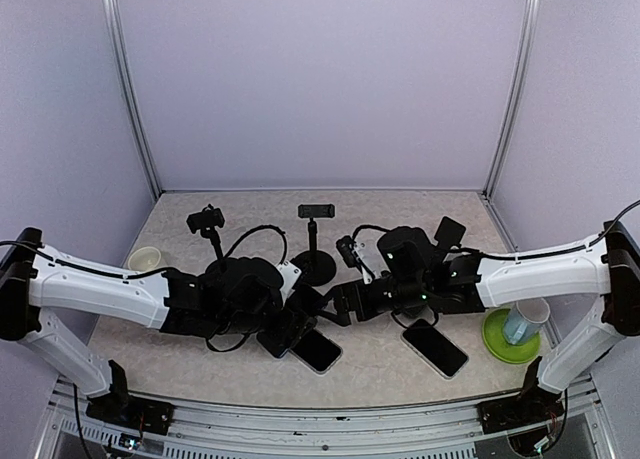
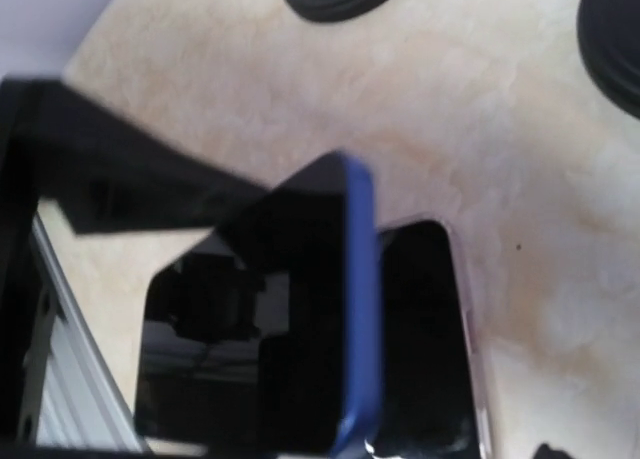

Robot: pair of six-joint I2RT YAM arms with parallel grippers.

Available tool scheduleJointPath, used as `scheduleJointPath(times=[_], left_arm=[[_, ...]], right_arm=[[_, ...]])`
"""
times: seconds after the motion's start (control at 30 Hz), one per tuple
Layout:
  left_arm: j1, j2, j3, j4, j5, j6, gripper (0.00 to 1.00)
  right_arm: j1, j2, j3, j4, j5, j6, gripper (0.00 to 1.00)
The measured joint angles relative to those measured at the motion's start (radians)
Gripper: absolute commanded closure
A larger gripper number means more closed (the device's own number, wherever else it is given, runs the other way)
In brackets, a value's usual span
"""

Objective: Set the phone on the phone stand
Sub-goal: Pass from the left arm to the right

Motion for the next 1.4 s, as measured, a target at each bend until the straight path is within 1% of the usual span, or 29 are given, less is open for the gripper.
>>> scheduleJointPath(times=[0.23,0.57,0.7,0.8,0.93,1.4], left_arm=[[-0.032,-0.025,0.029,-0.001,-0.024,0.000,0.34],[-0.066,-0.026,0.071,-0.011,-0.056,0.000,0.34],[-0.079,-0.019,0.087,-0.017,-0.071,0.001,0.34],[-0.090,-0.007,0.099,-0.019,-0.080,0.001,0.34],[-0.105,0.006,0.111,-0.023,-0.086,0.007,0.34],[-0.117,0.034,0.134,-0.023,-0.103,0.020,0.34]], right_arm=[[-0.061,-0.008,-0.052,0.074,-0.062,0.055,0.15],[-0.063,-0.007,-0.052,0.116,-0.139,0.079,0.20],[-0.063,0.010,-0.038,0.127,-0.170,0.090,0.24],[-0.063,0.024,-0.029,0.139,-0.189,0.100,0.28],[-0.063,0.040,-0.016,0.146,-0.214,0.110,0.37],[-0.063,0.080,0.000,0.200,-0.282,0.150,0.53]])
